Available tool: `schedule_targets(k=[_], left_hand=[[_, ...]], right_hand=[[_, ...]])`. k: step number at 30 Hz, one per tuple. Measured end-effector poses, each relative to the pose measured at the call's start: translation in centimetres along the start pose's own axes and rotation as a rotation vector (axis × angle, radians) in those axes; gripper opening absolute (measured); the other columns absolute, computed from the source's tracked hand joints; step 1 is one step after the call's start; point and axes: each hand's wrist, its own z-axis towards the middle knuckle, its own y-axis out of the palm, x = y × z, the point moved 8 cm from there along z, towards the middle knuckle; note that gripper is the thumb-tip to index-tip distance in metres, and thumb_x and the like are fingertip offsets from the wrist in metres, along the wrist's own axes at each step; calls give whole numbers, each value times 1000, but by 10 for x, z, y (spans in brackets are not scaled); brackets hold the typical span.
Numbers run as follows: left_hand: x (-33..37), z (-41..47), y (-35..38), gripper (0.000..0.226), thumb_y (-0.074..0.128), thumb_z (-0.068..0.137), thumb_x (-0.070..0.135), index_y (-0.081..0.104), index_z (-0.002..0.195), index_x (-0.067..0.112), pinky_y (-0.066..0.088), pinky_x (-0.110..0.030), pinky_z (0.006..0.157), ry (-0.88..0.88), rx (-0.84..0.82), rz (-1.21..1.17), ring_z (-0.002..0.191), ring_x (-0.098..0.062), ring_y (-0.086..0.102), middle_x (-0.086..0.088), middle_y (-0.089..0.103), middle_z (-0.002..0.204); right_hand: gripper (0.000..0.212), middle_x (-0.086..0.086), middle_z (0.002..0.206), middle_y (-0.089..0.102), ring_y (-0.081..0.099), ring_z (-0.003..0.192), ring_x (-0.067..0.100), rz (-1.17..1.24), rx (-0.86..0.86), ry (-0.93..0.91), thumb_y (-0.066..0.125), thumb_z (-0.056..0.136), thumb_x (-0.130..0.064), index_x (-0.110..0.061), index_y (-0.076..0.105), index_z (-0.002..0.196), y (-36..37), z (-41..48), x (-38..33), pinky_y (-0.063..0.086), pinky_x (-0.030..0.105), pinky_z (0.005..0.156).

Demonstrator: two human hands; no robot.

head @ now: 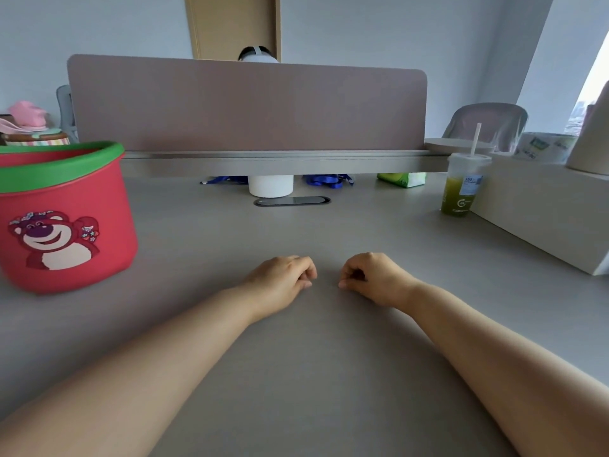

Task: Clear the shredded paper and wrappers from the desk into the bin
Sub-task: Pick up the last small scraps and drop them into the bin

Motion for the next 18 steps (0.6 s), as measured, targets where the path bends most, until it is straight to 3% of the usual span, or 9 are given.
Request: schedule_targets(k=[2,7,12,18], left_hand=[[0,0,-1,15,54,89,15,60,102,12,41,-26,80,2,17,9,97,-20,59,-2,64,106],[2,0,1,14,55,88,14,62,99,12,43,-28,81,14,31,6,95,-20,60,-4,65,104],[2,2,0,14,55,88,15,63,100,13,40,-25,77,14,46,5,93,-18,59,-2,65,105],[5,1,-1,17,54,89,17,62,103,12,40,-27,80,14,57,44,98,-21,59,-4,65,108]], right_hand=[[12,1,86,61,50,79,13,-42,19,-6,60,85,-17,-9,66,91,-1,-1,1,40,21,72],[7,-13,65,52,50,65,11,62,108,49,60,82,-8,-7,66,86,-19,-6,16,38,5,53],[10,-1,79,62,54,72,9,75,69,35,67,78,-9,-10,70,88,-18,-4,16,37,0,58],[18,7,101,69,60,90,17,-96,-12,12,65,81,-17,-12,68,98,-11,-2,-3,49,26,84]])
